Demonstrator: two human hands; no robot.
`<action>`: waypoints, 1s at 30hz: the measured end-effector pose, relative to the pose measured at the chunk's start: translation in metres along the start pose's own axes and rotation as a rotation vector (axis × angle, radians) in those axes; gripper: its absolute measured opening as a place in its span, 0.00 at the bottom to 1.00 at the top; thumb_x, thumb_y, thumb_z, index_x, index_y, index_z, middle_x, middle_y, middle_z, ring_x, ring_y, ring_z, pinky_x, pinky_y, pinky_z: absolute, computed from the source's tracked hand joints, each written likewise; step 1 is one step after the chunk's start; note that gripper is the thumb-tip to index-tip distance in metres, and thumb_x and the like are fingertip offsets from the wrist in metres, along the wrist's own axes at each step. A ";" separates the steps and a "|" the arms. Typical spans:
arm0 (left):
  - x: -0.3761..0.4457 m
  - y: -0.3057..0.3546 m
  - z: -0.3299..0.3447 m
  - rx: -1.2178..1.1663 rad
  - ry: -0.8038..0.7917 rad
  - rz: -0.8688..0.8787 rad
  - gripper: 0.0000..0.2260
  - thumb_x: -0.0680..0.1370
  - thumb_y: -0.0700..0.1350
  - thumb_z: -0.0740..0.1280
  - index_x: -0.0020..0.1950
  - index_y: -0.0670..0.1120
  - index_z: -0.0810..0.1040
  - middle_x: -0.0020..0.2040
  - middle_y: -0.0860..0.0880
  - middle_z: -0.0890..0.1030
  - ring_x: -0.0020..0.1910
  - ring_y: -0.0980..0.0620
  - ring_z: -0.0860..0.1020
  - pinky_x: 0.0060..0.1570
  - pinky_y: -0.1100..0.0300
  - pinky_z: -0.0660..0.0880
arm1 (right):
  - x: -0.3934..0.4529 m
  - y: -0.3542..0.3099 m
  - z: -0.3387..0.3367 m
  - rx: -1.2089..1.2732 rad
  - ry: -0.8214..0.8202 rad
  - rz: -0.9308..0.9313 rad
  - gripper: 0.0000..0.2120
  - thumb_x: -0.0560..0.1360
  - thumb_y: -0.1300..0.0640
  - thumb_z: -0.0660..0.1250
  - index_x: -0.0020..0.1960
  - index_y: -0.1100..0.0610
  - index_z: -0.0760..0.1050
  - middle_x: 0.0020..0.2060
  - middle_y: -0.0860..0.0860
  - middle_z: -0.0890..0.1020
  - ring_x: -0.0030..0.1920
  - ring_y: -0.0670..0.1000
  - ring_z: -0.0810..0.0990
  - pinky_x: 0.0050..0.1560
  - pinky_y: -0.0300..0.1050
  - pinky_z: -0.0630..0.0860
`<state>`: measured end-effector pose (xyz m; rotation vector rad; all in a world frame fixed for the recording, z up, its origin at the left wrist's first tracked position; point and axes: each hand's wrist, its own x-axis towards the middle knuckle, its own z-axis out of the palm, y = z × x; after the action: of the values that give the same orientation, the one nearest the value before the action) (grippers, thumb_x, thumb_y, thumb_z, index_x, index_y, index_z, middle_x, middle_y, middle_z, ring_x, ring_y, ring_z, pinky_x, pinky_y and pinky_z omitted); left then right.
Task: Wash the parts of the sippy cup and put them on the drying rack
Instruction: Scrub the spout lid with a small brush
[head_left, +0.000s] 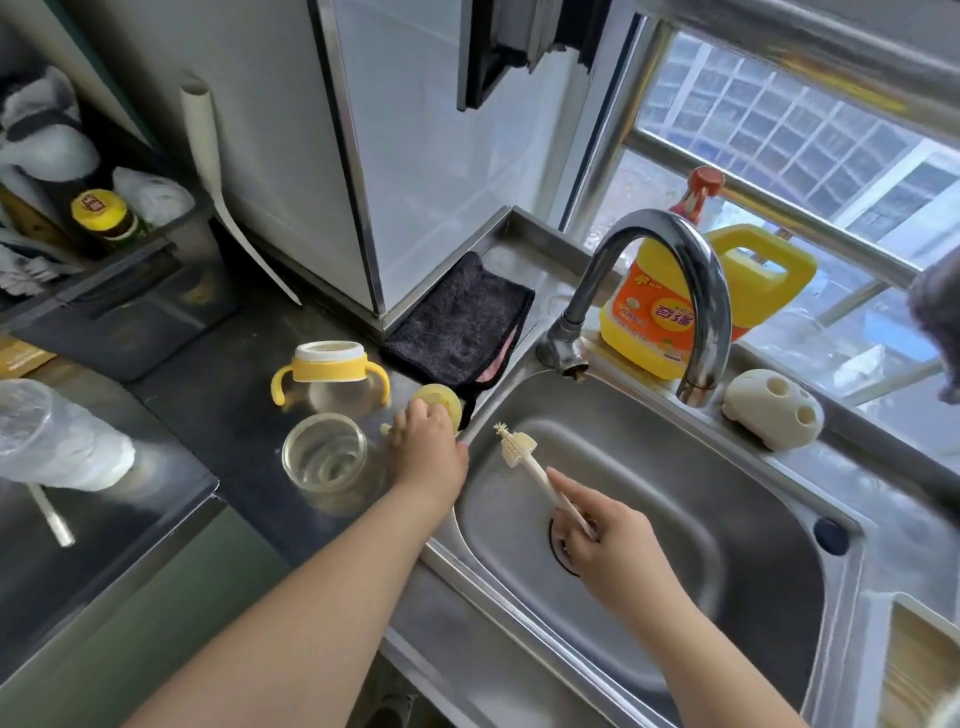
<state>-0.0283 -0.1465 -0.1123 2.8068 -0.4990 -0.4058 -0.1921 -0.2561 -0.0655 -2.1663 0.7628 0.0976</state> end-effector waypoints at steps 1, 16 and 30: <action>0.001 0.001 0.002 0.026 0.007 -0.001 0.17 0.77 0.52 0.65 0.60 0.43 0.71 0.62 0.44 0.70 0.64 0.44 0.66 0.62 0.53 0.65 | -0.003 0.003 -0.002 0.006 0.000 0.014 0.22 0.76 0.61 0.64 0.64 0.38 0.71 0.36 0.46 0.79 0.30 0.41 0.69 0.38 0.37 0.68; 0.012 -0.004 0.010 0.088 0.110 0.035 0.12 0.78 0.51 0.63 0.56 0.45 0.77 0.58 0.46 0.73 0.62 0.45 0.67 0.62 0.52 0.60 | -0.011 0.012 0.001 0.120 -0.029 0.039 0.20 0.77 0.61 0.64 0.65 0.43 0.74 0.33 0.43 0.78 0.32 0.41 0.72 0.38 0.33 0.69; -0.048 0.011 -0.056 -0.998 0.086 0.105 0.03 0.81 0.40 0.61 0.49 0.44 0.73 0.60 0.52 0.69 0.54 0.61 0.72 0.57 0.67 0.68 | -0.048 -0.010 -0.028 0.175 0.122 -0.167 0.28 0.76 0.63 0.66 0.62 0.30 0.70 0.37 0.40 0.80 0.36 0.40 0.76 0.38 0.29 0.69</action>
<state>-0.0574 -0.1270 -0.0460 1.8182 -0.2950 -0.3675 -0.2303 -0.2480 -0.0248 -2.0731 0.6303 -0.1829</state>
